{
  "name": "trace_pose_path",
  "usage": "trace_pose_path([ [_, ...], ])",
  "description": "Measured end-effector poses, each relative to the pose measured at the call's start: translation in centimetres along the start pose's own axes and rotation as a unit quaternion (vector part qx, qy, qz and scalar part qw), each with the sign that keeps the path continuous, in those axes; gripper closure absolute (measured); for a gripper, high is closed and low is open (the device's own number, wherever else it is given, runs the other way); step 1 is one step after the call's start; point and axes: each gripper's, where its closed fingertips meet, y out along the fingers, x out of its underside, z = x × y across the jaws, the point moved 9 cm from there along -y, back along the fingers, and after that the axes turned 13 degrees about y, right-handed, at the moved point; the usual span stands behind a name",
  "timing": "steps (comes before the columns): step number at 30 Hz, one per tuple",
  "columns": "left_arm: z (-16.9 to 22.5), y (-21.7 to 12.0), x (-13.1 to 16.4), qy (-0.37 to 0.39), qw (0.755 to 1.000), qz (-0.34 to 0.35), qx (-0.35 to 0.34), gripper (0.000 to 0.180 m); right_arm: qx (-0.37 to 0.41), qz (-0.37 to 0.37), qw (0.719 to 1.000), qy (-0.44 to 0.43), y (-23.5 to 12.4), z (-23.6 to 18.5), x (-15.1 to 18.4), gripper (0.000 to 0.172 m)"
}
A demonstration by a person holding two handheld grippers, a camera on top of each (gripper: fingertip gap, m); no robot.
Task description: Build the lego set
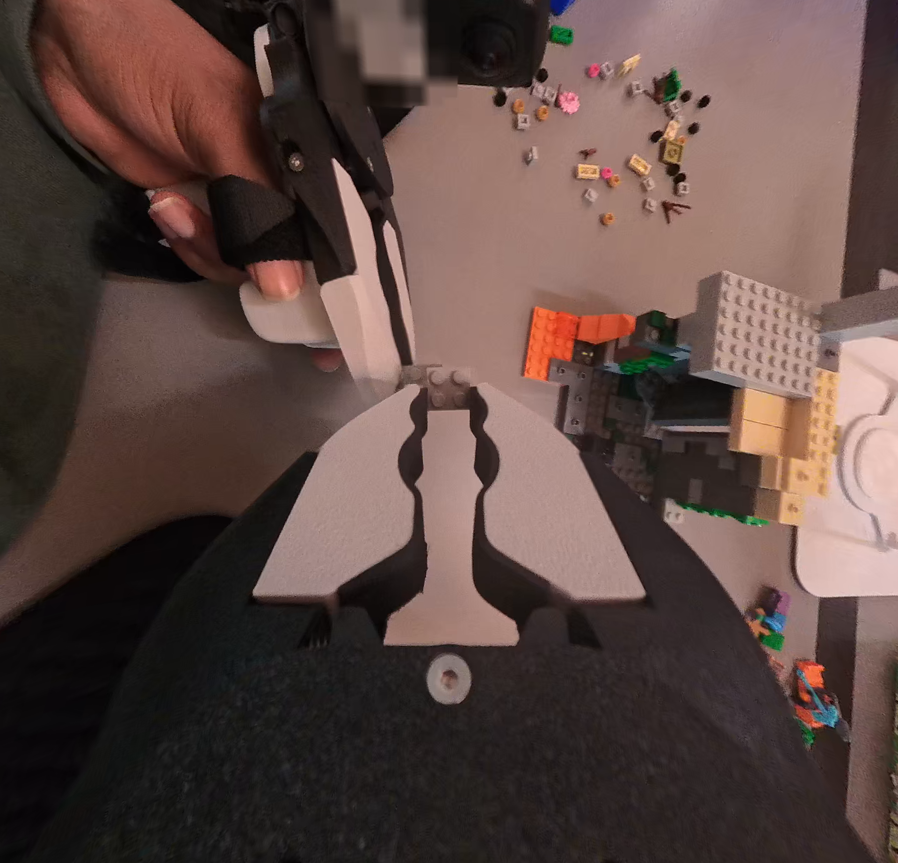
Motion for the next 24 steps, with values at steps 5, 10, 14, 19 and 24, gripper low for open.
trace_pose_path([
  [5,-0.19,-0.18,-0.05,-0.008,1.0,0.006,-0.001,0.169,-0.021,-0.021,0.999,0.013,1.03,-0.41,-0.22,0.155],
  [10,-0.37,-0.23,0.01,-0.017,1.0,0.007,0.007,0.169,-0.017,-0.032,0.999,0.007,1.24,-0.42,-0.48,0.155],
  [14,-0.41,-0.22,-0.01,-0.017,1.0,0.008,0.01,0.169,-0.022,-0.038,0.999,0.005,1.19,-0.37,-0.55,0.155],
  [19,-0.39,-0.17,0.02,-0.02,1.0,0.007,0.014,0.168,-0.024,-0.036,0.999,0.006,1.1,-0.21,-0.44,0.153],
  [24,-0.35,-0.08,0.1,-0.022,1.0,0.006,0.015,0.168,-0.023,-0.037,0.999,0.006,1.13,-0.22,-0.3,0.154],
])
